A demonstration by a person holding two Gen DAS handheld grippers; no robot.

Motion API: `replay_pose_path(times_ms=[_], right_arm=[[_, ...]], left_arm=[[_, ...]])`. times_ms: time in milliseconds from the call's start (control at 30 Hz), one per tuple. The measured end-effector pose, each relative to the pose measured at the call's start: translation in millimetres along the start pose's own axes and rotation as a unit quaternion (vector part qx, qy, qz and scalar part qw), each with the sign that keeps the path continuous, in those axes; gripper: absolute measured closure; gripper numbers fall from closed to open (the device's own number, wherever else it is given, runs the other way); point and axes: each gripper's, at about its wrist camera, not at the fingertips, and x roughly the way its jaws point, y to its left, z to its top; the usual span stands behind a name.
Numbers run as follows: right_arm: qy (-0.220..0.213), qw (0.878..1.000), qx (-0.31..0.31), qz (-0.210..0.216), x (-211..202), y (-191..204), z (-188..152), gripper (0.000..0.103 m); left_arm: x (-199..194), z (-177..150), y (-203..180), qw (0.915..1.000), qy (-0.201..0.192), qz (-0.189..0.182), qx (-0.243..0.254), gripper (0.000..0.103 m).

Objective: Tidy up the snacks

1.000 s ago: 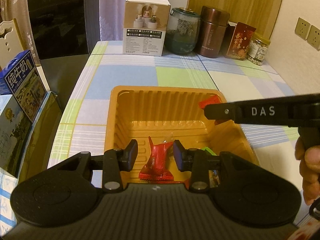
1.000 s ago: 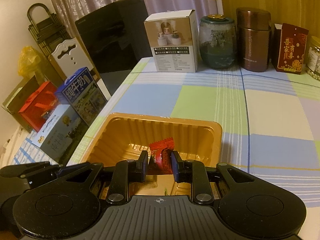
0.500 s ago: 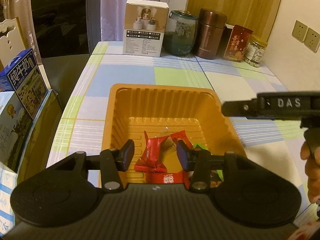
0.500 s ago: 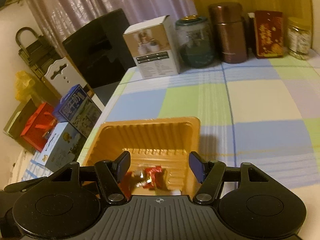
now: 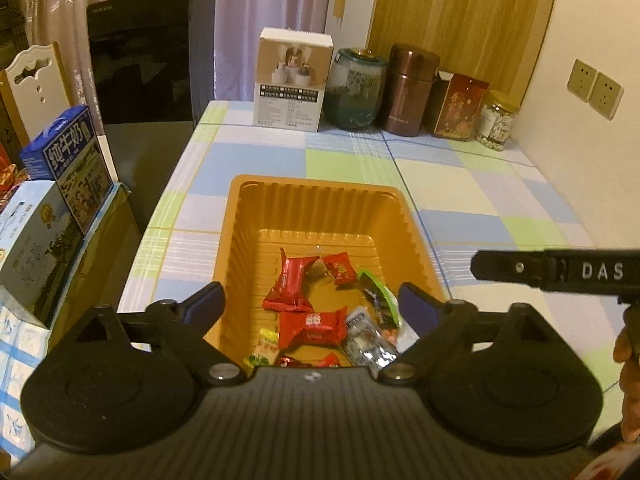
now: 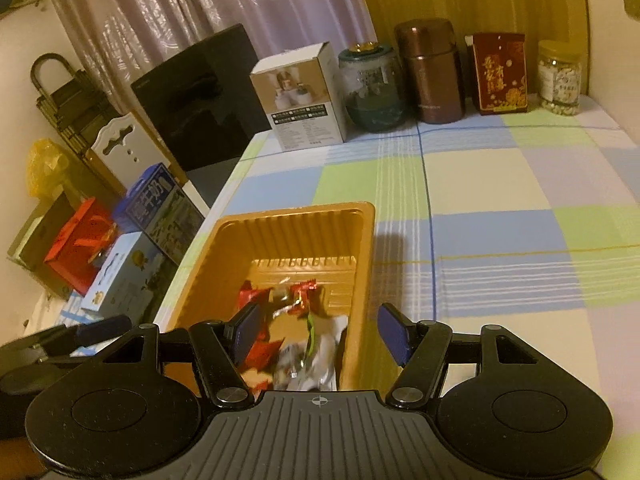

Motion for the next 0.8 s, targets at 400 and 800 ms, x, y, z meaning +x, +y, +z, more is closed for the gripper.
replay_pose_path(times_ms=[400, 800], right_arm=[[-0.014, 1.0, -0.011, -0.016, -69.4, 12.1, -47.2, 0.034], [-0.009, 0.999, -0.003, -0.034, -117.7, 7.1, -101.1, 0.032]], left_arm=[[-68.0, -29.7, -14.7, 0.9998, -0.019, 0.004, -0.007, 0.0], [-117.0, -73.2, -31.5, 0.9998, -0.015, 0.015, -0.006, 0.0]])
